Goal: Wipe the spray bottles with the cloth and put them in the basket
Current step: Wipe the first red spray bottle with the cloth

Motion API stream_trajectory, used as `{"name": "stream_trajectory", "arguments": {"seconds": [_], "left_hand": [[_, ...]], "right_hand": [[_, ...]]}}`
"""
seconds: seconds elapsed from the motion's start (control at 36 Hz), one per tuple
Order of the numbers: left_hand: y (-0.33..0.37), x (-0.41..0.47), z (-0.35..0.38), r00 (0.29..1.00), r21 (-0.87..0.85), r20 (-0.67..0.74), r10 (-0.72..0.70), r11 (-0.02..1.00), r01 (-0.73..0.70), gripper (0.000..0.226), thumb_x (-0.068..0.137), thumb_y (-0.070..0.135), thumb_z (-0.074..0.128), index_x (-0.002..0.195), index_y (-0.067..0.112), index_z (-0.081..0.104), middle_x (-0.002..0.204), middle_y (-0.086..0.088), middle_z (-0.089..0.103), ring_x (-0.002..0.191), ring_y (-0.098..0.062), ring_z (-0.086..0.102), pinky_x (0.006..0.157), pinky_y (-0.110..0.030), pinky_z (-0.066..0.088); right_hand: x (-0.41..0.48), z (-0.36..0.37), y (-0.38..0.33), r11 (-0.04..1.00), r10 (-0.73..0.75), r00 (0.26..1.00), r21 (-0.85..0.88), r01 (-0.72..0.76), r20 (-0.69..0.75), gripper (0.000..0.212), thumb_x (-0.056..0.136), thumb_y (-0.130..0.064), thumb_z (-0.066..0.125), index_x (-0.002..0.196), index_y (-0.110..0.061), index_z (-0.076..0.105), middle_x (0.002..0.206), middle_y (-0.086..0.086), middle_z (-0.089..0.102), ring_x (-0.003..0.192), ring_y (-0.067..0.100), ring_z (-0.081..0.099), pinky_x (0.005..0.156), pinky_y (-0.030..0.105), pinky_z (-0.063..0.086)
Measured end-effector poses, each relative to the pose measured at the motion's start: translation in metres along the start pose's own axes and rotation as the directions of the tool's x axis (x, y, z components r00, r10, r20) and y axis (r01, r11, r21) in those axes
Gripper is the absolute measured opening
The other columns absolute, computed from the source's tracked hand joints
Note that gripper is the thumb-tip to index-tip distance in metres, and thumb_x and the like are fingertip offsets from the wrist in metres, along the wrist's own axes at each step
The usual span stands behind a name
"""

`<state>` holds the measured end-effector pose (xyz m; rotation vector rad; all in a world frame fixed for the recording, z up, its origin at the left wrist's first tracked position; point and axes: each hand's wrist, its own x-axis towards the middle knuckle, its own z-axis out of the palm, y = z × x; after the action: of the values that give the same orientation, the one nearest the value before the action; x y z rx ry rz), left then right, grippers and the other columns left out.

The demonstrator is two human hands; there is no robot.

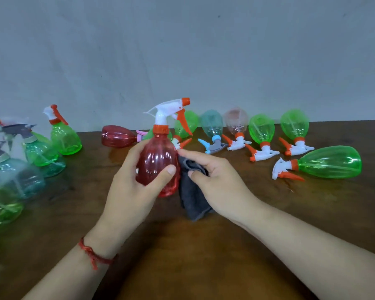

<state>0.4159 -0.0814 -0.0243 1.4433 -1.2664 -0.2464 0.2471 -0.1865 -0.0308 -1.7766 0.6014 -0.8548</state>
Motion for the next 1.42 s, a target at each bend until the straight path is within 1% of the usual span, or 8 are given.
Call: {"name": "stream_trajectory", "arguments": {"seconds": [0.11,0.22,0.33,0.61,0.97,1.22,1.33,1.42], "left_hand": [[-0.028,-0.007,-0.048,0.993,-0.038,-0.07,-0.092,0.995,0.089,0.069,0.083,0.034,0.091,0.142,0.035,0.056,0.132,0.014,0.071,0.122,-0.009,0.071,0.103,-0.036,0.057],[-0.056,-0.012,-0.094,0.974,0.022,-0.16,-0.162,0.986,0.167,0.065,0.08,0.021,0.096,0.128,0.043,0.057,0.122,0.024,0.071,0.115,-0.004,0.071,0.104,-0.037,0.059],[-0.084,-0.017,-0.134,0.936,0.067,-0.28,-0.214,0.968,0.242,0.071,0.069,0.051,0.094,0.129,0.045,0.056,0.13,0.016,0.069,0.125,-0.018,0.067,0.108,-0.051,0.055],[-0.116,-0.006,-0.17,0.862,0.187,-0.448,-0.238,0.917,0.351,0.062,0.082,0.029,0.094,0.128,0.029,0.052,0.117,0.021,0.063,0.105,0.005,0.064,0.103,-0.029,0.052],[-0.164,0.092,-0.174,0.86,0.463,-0.437,-0.264,0.753,0.467,0.073,0.089,0.051,0.082,0.15,0.025,0.052,0.137,-0.012,0.054,0.128,-0.036,0.059,0.111,-0.046,0.049],[-0.177,0.131,-0.161,0.843,0.344,-0.405,-0.354,0.795,0.499,0.072,0.098,0.021,0.073,0.16,0.02,0.037,0.131,-0.011,0.072,0.122,-0.036,0.069,0.107,-0.045,0.054],[-0.182,0.128,-0.162,0.888,0.357,-0.289,-0.359,0.82,0.448,0.08,0.097,0.023,0.074,0.165,0.023,0.03,0.092,0.006,0.066,0.093,-0.02,0.07,0.092,-0.038,0.055],[-0.178,0.124,-0.166,0.907,0.422,-0.176,-0.383,0.803,0.421,0.085,0.1,0.026,0.073,0.169,0.021,0.023,0.12,0.001,0.067,0.112,-0.019,0.068,0.103,-0.038,0.052]], "right_hand": [[0.027,0.055,-0.014,0.996,-0.025,0.999,-0.085,0.028,0.039,0.055,0.102,0.005,0.05,0.138,-0.032,0.07,0.131,-0.026,0.068,0.114,-0.024,0.055,0.1,0.0,0.038],[0.054,0.118,-0.026,0.995,-0.034,0.996,-0.086,0.041,0.081,0.053,0.099,0.005,0.05,0.131,-0.03,0.075,0.13,-0.021,0.07,0.114,-0.015,0.059,0.109,0.01,0.04],[0.073,0.17,-0.034,0.994,-0.045,0.99,-0.096,0.058,0.136,0.053,0.099,0.005,0.051,0.13,-0.03,0.075,0.134,-0.015,0.071,0.121,-0.005,0.058,0.113,0.017,0.042],[0.09,0.22,-0.027,0.998,0.04,0.996,-0.056,-0.036,0.078,0.053,0.096,0.005,0.052,0.124,-0.032,0.077,0.118,-0.021,0.071,0.116,0.002,0.063,0.104,0.024,0.051],[0.119,0.17,-0.023,0.999,0.05,0.998,-0.019,-0.05,0.022,0.046,0.098,0.004,0.057,0.123,-0.029,0.076,0.119,-0.02,0.072,0.11,-0.006,0.063,0.097,0.017,0.049],[0.141,0.157,-0.019,0.989,0.104,0.995,0.101,-0.104,0.0,0.046,0.097,0.004,0.059,0.108,-0.036,0.079,0.114,-0.017,0.077,0.114,0.005,0.07,0.11,0.041,0.053],[0.143,0.151,-0.014,0.983,0.131,0.991,0.128,-0.129,-0.007,0.05,0.095,0.004,0.061,0.103,-0.041,0.08,0.114,-0.015,0.078,0.117,0.012,0.07,0.109,0.044,0.054],[0.14,0.144,-0.012,0.978,0.141,0.99,0.152,-0.141,0.011,0.05,0.093,0.006,0.061,0.103,-0.039,0.081,0.124,-0.016,0.075,0.12,0.01,0.068,0.111,0.044,0.053]]}}
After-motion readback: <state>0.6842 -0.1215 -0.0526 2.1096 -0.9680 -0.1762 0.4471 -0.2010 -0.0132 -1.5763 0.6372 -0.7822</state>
